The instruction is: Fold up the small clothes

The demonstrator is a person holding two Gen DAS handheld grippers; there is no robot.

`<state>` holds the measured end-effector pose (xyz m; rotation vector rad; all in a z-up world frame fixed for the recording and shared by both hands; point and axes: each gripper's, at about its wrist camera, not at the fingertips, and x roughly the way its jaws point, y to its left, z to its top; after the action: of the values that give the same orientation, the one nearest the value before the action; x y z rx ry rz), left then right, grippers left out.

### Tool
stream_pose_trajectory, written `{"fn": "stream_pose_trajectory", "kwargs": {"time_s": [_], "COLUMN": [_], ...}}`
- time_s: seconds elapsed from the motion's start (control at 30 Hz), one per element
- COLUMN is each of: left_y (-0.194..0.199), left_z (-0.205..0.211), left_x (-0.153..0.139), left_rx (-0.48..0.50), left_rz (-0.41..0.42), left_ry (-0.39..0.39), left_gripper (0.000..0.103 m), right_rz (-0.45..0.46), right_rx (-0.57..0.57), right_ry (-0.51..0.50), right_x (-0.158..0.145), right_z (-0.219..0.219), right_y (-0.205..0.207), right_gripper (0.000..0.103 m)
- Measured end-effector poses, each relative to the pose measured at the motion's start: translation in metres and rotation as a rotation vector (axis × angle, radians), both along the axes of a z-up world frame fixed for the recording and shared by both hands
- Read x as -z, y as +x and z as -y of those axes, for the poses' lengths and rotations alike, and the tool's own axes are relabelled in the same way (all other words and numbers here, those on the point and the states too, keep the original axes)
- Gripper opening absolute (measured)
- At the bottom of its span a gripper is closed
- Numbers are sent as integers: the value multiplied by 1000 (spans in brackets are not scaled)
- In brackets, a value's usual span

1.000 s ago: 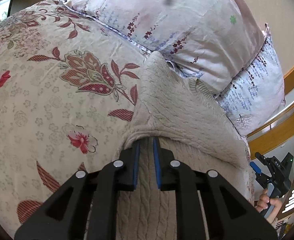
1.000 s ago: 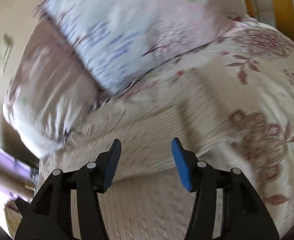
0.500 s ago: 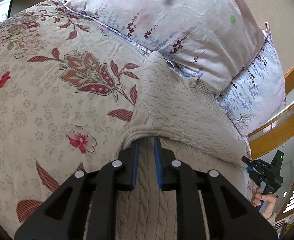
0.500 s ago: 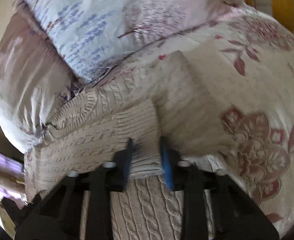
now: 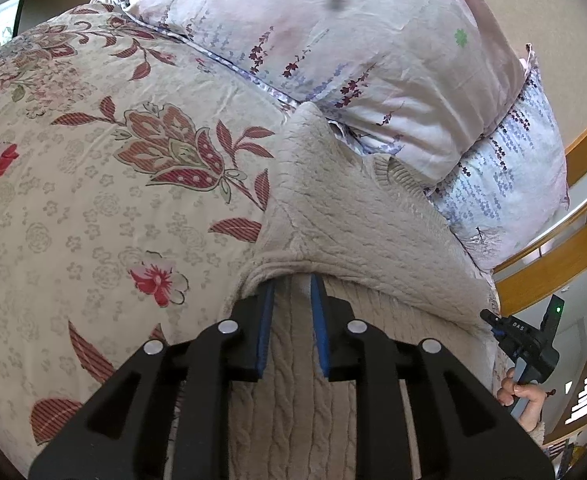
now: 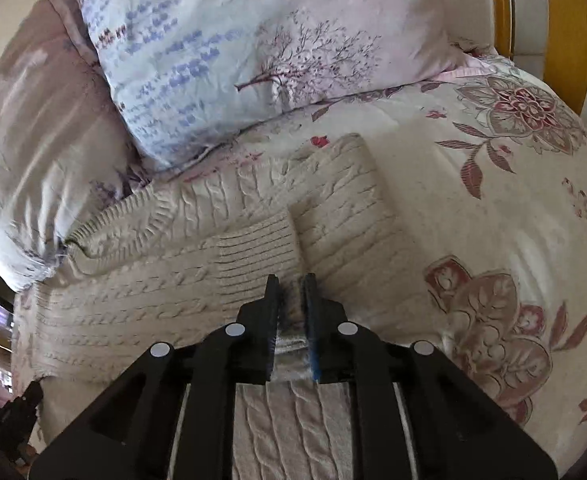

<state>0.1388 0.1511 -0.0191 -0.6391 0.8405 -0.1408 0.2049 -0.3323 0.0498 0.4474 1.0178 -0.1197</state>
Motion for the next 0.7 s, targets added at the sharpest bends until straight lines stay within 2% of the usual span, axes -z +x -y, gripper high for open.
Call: {"fn": "stream_pose_trajectory", "kwargs": {"time_s": [0.03,0.07,0.1,0.23,0.37,0.4,0.43,0.5,0.7], "left_y": [0,0,-1,-11,-31,-37,-44,-56,-94], "left_z": [0,-1,-1,-8,-16,-17,-19,-21,-30], "left_x": [0,-1,-1,0,-1,-3,-5,-7,2], "left_rx": [5,10,14,40,86,96,106,110,135], "left_rz": [1,1,1,6,35,47,55,55,53], "left_ry": [-7,-14,-18,-55,-88,-94,-96,-81,-158], "left_gripper": [24,25,26,28,35,39,49,54,51], "right_rz": [1,13,29,77,72,67,61,52,48], "right_rx": [1,0,-2,-49,-85,-88,-89,-87,-78], "right_ry": [11,24,34,63,115,121,134,166,256], "right_x": [-6,-11,-16,-37,-40,-39,-38,-34,-23], "right_z": [3,6,8,18,33,36,42,50,65], "right_y": [-3,-8,-13,-44,-79,-88,-100,-117,-174], "right_gripper": [34,47,54,58,59,59,59,59,59]}}
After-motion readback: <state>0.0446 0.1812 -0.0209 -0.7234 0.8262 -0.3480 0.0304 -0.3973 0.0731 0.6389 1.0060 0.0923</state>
